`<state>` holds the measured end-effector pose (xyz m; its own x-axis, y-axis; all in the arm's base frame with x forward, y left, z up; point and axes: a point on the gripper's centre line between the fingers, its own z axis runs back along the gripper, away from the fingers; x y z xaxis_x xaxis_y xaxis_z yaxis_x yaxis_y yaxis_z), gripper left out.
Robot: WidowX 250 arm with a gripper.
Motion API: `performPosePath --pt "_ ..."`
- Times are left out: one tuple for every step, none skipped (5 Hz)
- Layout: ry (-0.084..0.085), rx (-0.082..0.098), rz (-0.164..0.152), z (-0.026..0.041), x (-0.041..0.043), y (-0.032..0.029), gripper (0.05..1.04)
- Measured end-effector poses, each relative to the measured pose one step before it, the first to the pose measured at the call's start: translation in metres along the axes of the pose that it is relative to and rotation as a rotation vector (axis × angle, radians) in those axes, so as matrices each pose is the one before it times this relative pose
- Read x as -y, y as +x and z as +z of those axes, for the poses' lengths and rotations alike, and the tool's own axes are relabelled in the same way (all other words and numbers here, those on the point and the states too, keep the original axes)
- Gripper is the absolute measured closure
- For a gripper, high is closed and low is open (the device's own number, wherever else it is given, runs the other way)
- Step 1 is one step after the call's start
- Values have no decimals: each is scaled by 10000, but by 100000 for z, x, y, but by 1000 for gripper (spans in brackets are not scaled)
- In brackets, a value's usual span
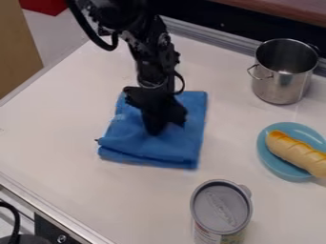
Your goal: Moved the blue cloth to the top right side of the table
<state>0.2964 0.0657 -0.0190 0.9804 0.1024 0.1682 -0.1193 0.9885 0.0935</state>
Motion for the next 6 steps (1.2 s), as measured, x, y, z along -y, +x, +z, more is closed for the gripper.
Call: performPosePath --pt "-34 -184 2109 10 -495 -1 1031" --pt "158 15 1563 34 -79 17 1031" --pt "91 -84 1513 121 637 -379 1031" --pt "54 -61 519 89 1252 -340 1031" --pt "-11 22 349 -63 585 -70 1031" --pt "-96 -116 122 70 626 261 1031"
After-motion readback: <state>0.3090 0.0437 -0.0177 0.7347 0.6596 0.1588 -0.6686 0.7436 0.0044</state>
